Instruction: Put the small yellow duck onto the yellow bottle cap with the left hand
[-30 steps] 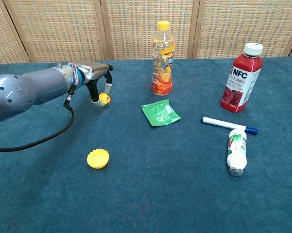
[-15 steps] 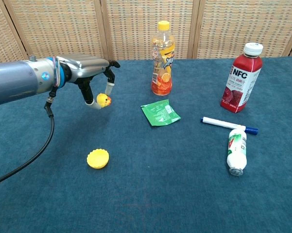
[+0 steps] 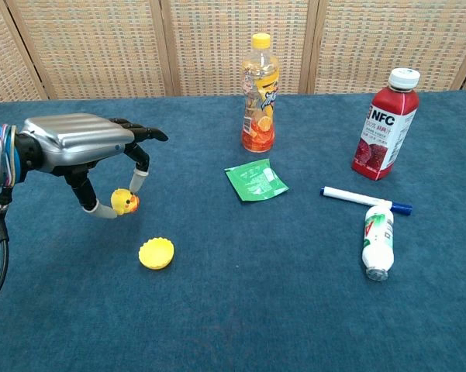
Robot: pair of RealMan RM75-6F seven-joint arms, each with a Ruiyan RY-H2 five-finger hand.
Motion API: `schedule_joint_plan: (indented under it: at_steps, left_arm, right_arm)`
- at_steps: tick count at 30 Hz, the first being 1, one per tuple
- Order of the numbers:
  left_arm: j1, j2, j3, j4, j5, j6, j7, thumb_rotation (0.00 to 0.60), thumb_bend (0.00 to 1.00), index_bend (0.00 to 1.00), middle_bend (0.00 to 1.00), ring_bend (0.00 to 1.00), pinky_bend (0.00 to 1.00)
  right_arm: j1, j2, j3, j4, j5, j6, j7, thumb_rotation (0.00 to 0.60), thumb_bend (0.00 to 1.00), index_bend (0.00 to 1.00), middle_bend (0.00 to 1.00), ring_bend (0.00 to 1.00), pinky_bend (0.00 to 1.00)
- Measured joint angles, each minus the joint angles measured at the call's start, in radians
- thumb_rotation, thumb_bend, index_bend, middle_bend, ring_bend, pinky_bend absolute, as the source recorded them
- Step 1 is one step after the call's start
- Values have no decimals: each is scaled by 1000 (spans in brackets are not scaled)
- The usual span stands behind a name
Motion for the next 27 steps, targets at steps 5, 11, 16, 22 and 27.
schedule_joint_plan:
  at_steps: [5, 11, 16, 22, 27]
  left_arm:
    - [9, -17, 19, -5, 29, -2, 0, 600, 232, 566, 20, 0, 0]
    - [12, -59, 25, 5, 38, -9, 5, 600, 231, 566, 20, 0, 0]
    - [9, -88, 26, 13, 36, -16, 29, 600, 232, 566, 20, 0, 0]
    - [5, -108, 20, 23, 21, -20, 43, 600, 231, 566, 20, 0, 0]
    - [-2, -128, 14, 37, 6, -27, 63, 600, 231, 566, 20, 0, 0]
  right_arm:
    - [-3, 4, 1, -5, 0, 5, 3, 600, 0, 0, 0, 0, 0]
    - [-5, 9, 3, -6, 1, 9, 16, 600, 0, 0, 0, 0, 0]
    - [-6, 12, 3, -6, 0, 10, 22, 600, 0, 0, 0, 0, 0]
    - [-9, 14, 4, -7, -3, 16, 27, 600, 0, 0, 0, 0, 0]
    - [-9, 16, 4, -9, -3, 15, 29, 600, 0, 0, 0, 0, 0]
